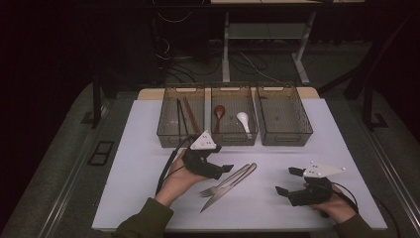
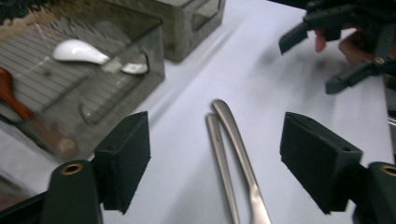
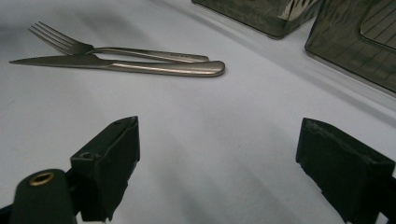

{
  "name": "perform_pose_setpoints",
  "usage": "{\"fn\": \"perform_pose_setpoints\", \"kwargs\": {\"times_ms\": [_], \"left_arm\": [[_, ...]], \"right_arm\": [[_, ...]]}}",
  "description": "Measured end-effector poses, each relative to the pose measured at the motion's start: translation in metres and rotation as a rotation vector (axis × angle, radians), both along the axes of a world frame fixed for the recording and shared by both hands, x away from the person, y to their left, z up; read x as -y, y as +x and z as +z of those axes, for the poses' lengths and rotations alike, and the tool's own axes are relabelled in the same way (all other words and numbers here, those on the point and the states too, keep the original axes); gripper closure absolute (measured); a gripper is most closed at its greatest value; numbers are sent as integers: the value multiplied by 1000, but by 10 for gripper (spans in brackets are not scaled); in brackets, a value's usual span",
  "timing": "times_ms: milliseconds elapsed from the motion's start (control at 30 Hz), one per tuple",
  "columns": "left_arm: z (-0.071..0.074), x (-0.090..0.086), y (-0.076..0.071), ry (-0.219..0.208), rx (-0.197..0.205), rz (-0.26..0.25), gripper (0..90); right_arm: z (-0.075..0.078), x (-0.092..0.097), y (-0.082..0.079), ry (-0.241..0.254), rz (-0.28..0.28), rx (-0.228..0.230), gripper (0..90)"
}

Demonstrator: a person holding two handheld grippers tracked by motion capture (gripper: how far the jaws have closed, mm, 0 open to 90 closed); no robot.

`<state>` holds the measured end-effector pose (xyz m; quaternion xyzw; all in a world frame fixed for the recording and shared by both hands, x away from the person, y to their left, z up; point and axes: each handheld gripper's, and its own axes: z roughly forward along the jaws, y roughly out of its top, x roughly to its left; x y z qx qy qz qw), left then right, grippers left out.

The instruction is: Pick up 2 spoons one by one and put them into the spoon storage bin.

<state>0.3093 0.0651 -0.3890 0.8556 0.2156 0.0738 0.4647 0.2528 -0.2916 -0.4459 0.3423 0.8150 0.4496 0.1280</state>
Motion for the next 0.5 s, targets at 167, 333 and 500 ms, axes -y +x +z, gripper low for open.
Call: {"fn": "perform_pose_setpoints", "kwargs": {"times_ms": [167, 333, 500], "left_arm": [[-10, -9, -13, -2, -19, 3, 364], [-14, -18, -24, 0, -34, 6, 493], [-17, -27, -33, -4, -51, 2, 636]], "right_arm": [[0, 0, 0, -1, 1, 1, 133], [0, 0, 0, -3, 4, 3, 133], [0, -1, 0, -6, 5, 3, 133]]}}
